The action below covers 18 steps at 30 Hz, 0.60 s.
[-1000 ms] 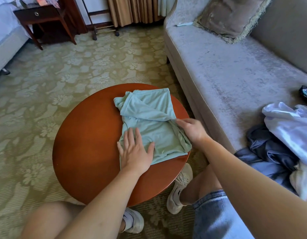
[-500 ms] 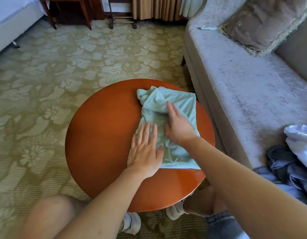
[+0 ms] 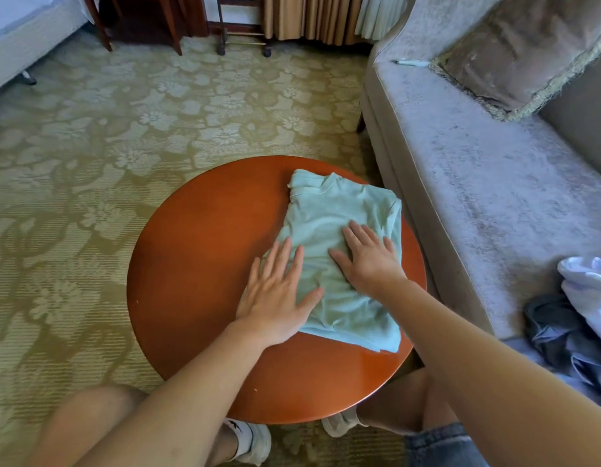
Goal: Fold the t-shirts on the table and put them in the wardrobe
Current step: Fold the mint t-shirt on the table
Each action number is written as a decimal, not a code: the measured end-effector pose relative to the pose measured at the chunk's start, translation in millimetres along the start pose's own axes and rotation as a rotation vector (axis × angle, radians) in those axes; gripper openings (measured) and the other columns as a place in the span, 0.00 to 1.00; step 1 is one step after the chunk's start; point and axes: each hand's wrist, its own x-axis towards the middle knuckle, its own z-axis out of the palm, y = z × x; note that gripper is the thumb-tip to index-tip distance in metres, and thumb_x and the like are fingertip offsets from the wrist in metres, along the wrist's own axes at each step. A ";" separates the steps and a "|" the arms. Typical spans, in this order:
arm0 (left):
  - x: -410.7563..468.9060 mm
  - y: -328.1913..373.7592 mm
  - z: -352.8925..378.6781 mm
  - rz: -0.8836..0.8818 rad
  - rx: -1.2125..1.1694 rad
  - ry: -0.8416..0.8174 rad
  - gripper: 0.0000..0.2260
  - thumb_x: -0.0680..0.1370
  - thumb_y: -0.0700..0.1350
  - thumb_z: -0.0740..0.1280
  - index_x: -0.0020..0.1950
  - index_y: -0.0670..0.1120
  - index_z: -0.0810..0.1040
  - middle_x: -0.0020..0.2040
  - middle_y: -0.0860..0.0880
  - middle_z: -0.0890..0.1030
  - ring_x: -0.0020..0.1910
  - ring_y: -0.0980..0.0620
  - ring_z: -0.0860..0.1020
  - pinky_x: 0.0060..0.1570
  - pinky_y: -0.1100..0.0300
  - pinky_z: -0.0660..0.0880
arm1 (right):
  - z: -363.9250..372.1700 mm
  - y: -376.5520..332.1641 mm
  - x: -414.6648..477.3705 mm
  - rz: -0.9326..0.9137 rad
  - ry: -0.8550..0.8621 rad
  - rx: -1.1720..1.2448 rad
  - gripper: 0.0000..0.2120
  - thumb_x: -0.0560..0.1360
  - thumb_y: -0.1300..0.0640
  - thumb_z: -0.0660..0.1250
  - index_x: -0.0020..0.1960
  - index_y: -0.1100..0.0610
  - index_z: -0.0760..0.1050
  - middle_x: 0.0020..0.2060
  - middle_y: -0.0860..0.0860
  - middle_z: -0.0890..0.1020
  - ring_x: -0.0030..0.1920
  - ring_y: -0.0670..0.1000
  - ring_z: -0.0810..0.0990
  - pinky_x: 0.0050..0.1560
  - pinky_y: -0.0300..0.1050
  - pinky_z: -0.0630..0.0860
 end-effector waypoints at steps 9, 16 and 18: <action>15.2 -91.4 -38.3 -0.155 0.183 0.064 0.45 0.72 0.76 0.49 0.79 0.53 0.35 0.79 0.51 0.33 0.77 0.51 0.32 0.75 0.43 0.35 | -18.1 0.0 -2.6 -0.078 0.115 -0.217 0.24 0.79 0.37 0.52 0.63 0.51 0.75 0.60 0.52 0.77 0.61 0.56 0.72 0.63 0.54 0.65; 26.5 -79.1 -56.9 -0.424 -0.084 0.278 0.35 0.81 0.55 0.59 0.80 0.53 0.40 0.80 0.47 0.41 0.75 0.41 0.57 0.67 0.47 0.66 | -12.8 -39.2 1.6 0.057 0.060 -0.060 0.26 0.78 0.37 0.57 0.63 0.56 0.73 0.60 0.54 0.72 0.60 0.57 0.72 0.58 0.53 0.72; 26.6 -60.1 -55.6 -0.439 -0.134 0.259 0.34 0.81 0.58 0.58 0.80 0.54 0.41 0.80 0.48 0.42 0.75 0.42 0.57 0.68 0.47 0.65 | -14.1 -37.5 5.9 0.140 0.070 -0.034 0.26 0.79 0.38 0.57 0.68 0.55 0.70 0.66 0.54 0.68 0.67 0.58 0.66 0.65 0.55 0.67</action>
